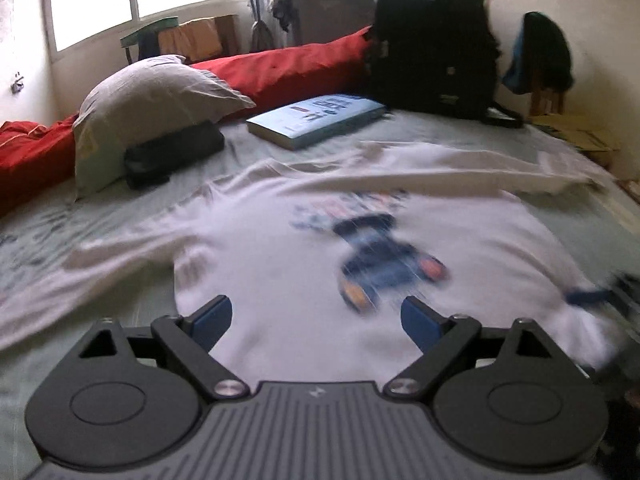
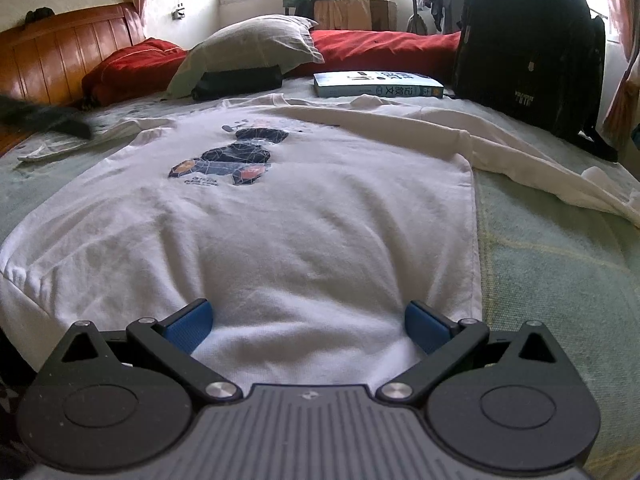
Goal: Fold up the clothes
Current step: 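Hold the left gripper on the shirt body while the right gripper moves to the collar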
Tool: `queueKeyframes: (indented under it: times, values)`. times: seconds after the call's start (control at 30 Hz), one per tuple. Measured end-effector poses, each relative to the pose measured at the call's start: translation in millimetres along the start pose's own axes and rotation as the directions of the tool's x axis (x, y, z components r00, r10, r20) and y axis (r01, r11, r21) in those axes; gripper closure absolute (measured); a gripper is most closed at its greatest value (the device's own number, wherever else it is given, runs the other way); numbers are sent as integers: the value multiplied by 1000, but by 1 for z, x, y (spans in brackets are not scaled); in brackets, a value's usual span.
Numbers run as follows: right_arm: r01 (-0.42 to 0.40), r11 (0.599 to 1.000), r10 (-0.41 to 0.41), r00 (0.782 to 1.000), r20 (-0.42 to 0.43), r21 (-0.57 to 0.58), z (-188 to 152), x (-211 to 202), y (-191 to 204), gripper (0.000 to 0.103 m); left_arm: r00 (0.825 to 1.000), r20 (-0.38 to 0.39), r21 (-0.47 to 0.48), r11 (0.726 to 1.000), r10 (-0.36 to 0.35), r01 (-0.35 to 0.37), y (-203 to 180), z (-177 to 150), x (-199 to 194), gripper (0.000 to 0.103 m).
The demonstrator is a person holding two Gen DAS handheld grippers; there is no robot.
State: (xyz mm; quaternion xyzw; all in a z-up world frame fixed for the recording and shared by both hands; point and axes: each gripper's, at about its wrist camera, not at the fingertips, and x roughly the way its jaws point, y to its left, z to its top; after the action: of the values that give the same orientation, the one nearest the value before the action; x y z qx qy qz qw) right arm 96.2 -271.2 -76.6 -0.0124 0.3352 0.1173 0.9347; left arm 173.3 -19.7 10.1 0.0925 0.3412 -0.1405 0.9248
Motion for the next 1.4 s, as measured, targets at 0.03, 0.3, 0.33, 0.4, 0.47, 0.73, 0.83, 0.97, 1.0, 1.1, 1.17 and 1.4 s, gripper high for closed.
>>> queueKeyframes:
  times: [0.03,0.3,0.33,0.4,0.47,0.73,0.83,0.97,1.0,1.1,1.17,1.4]
  values:
    - [3,1000,-3,1000,2,-2,0,0,1,0,1000,-11,0,1000,2,-2,4,6,17,12]
    - [34,993,-32,999,-21,115,29,-17,12,0,994,-104,-52,998,-41,36,26,-5,107,4]
    - [34,992,-33,999,-12,119,37,-15,18,0,995,-86,-45,998,-52,48,28,-8,106,4]
    - [28,994,-28,1000,5,109,56,-7,32,0,994,-71,-52,996,-80,76,32,-12,104,3]
    - [13,996,-15,1000,16,87,71,6,48,0,994,-51,-48,995,-94,92,34,-16,101,3]
    - [125,992,-126,988,-85,-26,59,47,85,0,994,-25,7,994,-108,109,33,-17,79,3]
    - [125,991,-129,986,-102,-46,39,24,89,0,996,6,32,995,-93,92,27,-18,68,3]
    - [113,993,-115,984,-139,-21,17,-2,86,0,993,37,60,992,-110,108,20,-18,57,3]
    - [109,994,-110,983,-148,-17,15,-7,86,0,993,43,69,991,-114,111,18,-19,54,3]
    - [105,994,-100,981,-165,19,23,-16,80,0,992,47,87,989,-121,116,14,-20,48,3]
    - [113,993,-108,985,-135,31,35,-19,75,0,991,55,87,990,-120,115,15,-20,44,3]
    - [182,982,-185,982,-37,-56,99,-9,43,0,988,75,40,990,-136,134,30,-18,40,3]
